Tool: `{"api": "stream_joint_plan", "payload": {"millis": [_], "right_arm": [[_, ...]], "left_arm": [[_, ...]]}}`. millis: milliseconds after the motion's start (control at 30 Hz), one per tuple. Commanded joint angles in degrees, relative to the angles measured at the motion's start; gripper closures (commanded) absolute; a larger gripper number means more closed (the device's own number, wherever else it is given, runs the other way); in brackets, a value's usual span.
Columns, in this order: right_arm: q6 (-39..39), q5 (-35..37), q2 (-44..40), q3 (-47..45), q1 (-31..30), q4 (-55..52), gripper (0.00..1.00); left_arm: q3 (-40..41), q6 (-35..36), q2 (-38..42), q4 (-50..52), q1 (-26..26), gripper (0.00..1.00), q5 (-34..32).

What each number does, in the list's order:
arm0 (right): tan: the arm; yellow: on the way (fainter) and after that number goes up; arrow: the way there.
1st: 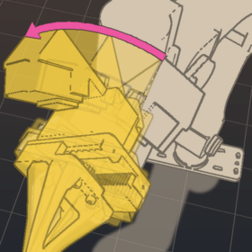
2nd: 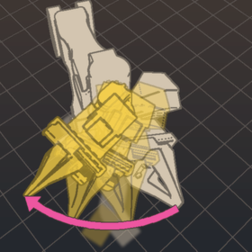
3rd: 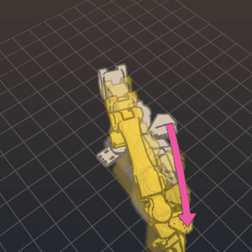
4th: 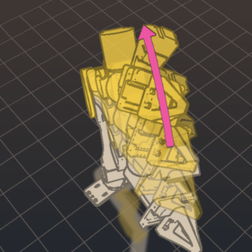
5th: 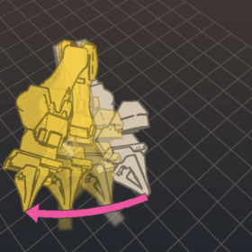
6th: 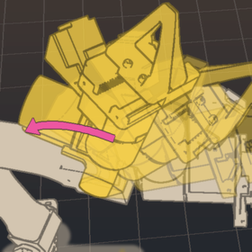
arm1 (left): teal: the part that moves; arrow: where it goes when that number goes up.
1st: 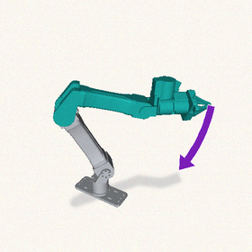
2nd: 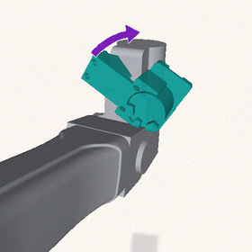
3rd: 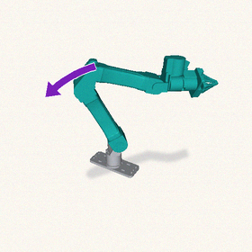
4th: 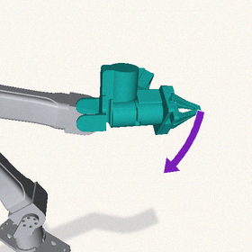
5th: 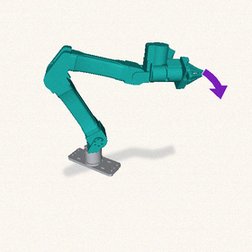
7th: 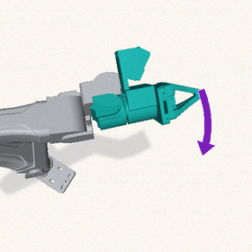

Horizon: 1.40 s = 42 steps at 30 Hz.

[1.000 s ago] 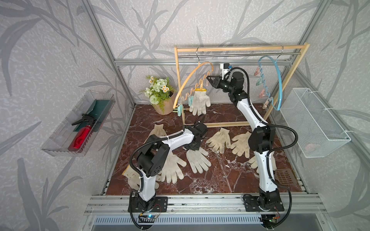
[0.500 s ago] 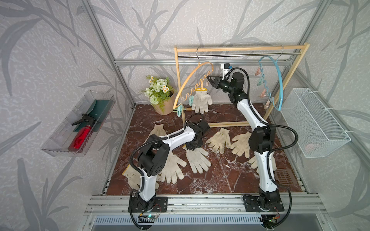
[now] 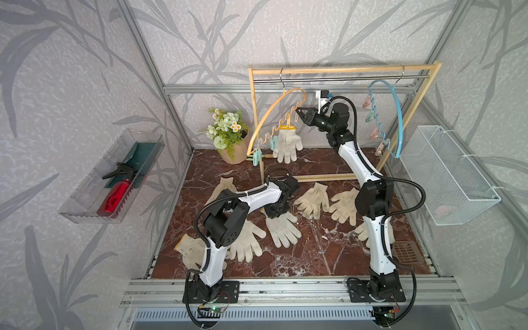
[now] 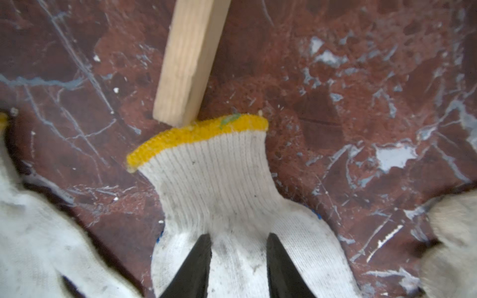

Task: Clip the gloves onto a hanger to dry
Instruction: Pick up the glove from the center of the board.

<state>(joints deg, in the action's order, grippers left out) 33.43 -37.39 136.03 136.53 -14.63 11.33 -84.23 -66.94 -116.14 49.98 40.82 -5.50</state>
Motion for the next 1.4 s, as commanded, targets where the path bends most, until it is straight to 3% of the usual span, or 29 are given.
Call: {"api": "stream_joint_plan", "payload": {"millis": [0, 533, 600, 733, 833, 1033, 1367], "right_arm": [[0.31, -0.54, -2.43, 0.37, 0.13, 2.50, 0.69], [0.67, -0.91, -2.42, 0.19, 0.13, 2.97, 0.70], [0.67, -0.86, -2.42, 0.23, 0.13, 2.94, 0.70], [0.67, -0.76, -2.39, 0.22, 0.13, 2.91, 0.70], [0.67, -0.76, -2.48, 0.28, 0.13, 2.82, 0.70], [0.58, -0.76, -2.78, 0.35, 0.13, 2.65, 0.70], [0.41, -0.68, -3.66, -0.82, 0.13, 2.66, 0.70]], "left_arm": [[0.03, -2.15, 1.30, 3.01, 0.30, 0.62, -1.95], [2.74, -2.21, -2.37, 0.27, -0.59, 0.58, 3.21], [3.34, -1.56, -2.48, -0.21, -0.74, 0.68, 2.70], [3.13, 0.40, -2.36, 0.09, -0.79, 1.00, 0.97], [2.40, 2.82, -1.46, 0.03, -0.62, 1.00, -0.64], [1.91, 10.89, 2.68, -2.26, 0.80, 1.00, -5.49], [1.56, 34.70, 12.03, -14.33, 5.04, 1.00, -13.12]]}}
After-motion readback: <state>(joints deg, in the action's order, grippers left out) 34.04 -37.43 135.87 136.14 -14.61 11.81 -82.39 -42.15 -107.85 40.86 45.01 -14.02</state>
